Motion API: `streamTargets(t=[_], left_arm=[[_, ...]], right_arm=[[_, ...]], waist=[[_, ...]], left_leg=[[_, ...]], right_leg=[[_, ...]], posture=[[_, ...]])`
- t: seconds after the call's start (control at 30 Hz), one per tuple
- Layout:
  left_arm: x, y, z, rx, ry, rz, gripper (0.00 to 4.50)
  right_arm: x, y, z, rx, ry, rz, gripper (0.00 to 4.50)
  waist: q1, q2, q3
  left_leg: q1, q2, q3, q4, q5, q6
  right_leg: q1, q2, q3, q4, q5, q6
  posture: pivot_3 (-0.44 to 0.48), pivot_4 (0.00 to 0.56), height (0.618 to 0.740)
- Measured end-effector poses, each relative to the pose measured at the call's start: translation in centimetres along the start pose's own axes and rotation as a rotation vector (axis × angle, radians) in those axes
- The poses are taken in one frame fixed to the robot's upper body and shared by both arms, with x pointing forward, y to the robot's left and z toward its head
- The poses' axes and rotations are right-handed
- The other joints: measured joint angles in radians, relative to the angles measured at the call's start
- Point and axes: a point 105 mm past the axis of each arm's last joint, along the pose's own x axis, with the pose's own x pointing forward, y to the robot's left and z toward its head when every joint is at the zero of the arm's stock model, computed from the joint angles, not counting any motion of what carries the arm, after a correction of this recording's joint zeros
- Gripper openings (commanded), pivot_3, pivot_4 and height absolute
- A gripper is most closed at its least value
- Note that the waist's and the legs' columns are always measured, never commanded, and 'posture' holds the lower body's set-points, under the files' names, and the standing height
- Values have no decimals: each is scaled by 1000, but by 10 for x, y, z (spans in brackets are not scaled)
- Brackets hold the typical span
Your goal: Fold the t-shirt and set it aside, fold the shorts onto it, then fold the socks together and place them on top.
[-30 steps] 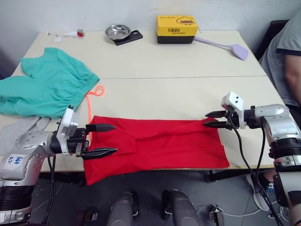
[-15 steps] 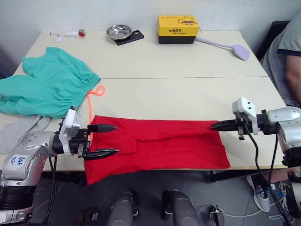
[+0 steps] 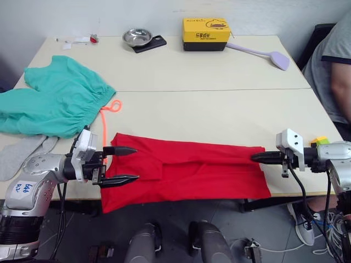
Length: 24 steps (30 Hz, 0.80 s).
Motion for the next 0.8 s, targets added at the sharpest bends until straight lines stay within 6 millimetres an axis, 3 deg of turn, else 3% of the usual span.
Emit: streamTargets(t=[0.13, 0.23, 0.37, 0.47, 0.6, 0.67, 0.8], left_arm=[[-2, 2, -3, -8, 9, 11, 4500], [-5, 4, -5, -2, 29, 22, 4500], [-7, 9, -6, -18, 23, 55, 4500], [1, 18, 5, 4, -23, 81, 4107], [22, 41, 8, 41, -44, 190, 2859], [34, 50, 1, 32, -35, 246, 2192], [51, 59, -13, 6, -6, 328, 789]], right_arm=[[-7, 13, 13, -20, -77, 42, 1658], [-25, 27, 13, -6, -24, 104, 2634], [-33, 28, 25, 48, -58, 95, 2634], [-16, 23, 46, 54, -168, 71, 1602], [34, 24, 61, -4, -274, 25, 79], [62, 32, 61, -12, -306, 23, 0], [87, 40, 57, -83, -295, -31, 0]], waist=[[2, 0, 0], [4, 0, 0], [-3, 0, 0], [-6, 0, 0], [2, -1, 0], [3, -1, 0], [7, -1, -1]], left_leg=[[0, 0, 0, 0, 0, 0], [0, 0, -1, 0, -1, 1], [1, 0, -1, 0, -1, 0], [3, 1, -1, -1, -2, -2], [2, 0, -1, -1, 0, -1], [0, 0, -1, 0, 0, 0], [-1, -1, -1, 1, 0, 2]], right_leg=[[0, 0, 0, 0, 0, 0], [1, -1, 0, -1, 0, 0], [1, 0, 0, -1, 0, 0], [2, 0, 0, 0, 0, 0], [2, 0, -1, 0, 0, 0], [1, 0, -1, 0, 0, 0], [1, 0, -1, -1, 1, 1]], posture=[[0, 150, 740], [0, 150, 740], [0, 150, 740], [0, 150, 740], [0, 150, 740], [0, 150, 740], [0, 150, 740]])
